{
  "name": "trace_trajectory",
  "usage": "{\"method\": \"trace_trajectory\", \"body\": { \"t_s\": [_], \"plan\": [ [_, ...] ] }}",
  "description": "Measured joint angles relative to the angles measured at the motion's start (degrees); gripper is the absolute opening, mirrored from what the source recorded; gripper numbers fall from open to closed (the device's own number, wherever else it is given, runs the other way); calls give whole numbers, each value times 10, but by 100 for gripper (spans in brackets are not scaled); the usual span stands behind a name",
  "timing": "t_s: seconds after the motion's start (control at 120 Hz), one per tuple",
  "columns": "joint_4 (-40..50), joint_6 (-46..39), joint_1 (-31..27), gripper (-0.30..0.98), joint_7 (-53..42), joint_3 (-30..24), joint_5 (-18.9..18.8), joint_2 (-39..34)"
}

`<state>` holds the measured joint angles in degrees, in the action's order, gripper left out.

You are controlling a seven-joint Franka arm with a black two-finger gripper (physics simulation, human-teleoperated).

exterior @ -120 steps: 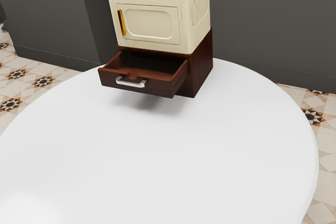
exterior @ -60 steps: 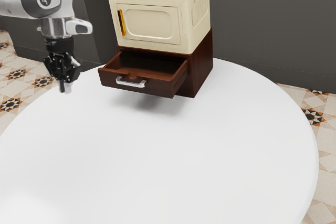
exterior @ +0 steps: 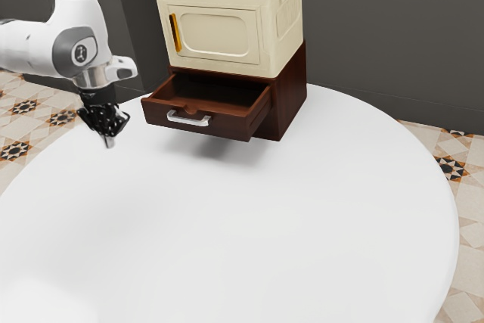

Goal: Push the drawer handle with one arm to close the drawer

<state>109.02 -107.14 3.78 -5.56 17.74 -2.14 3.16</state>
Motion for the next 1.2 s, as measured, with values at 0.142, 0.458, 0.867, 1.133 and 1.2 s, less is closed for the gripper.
{"method": "trace_trajectory", "body": {
  "t_s": [0.142, 0.458, 0.867, 1.133, 1.2],
  "plan": [
    [1, -51, 71, -10, 3, -1, 2, 14],
    [-15, -127, 71, -10, 7, -1, 4, 58],
    [-121, -180, 70, -10, 10, -2, 22, 175],
    [-172, -240, 57, -10, 11, -5, 37, 233],
    [-180, -252, 42, -10, 12, -15, 39, 246]
  ]
}}
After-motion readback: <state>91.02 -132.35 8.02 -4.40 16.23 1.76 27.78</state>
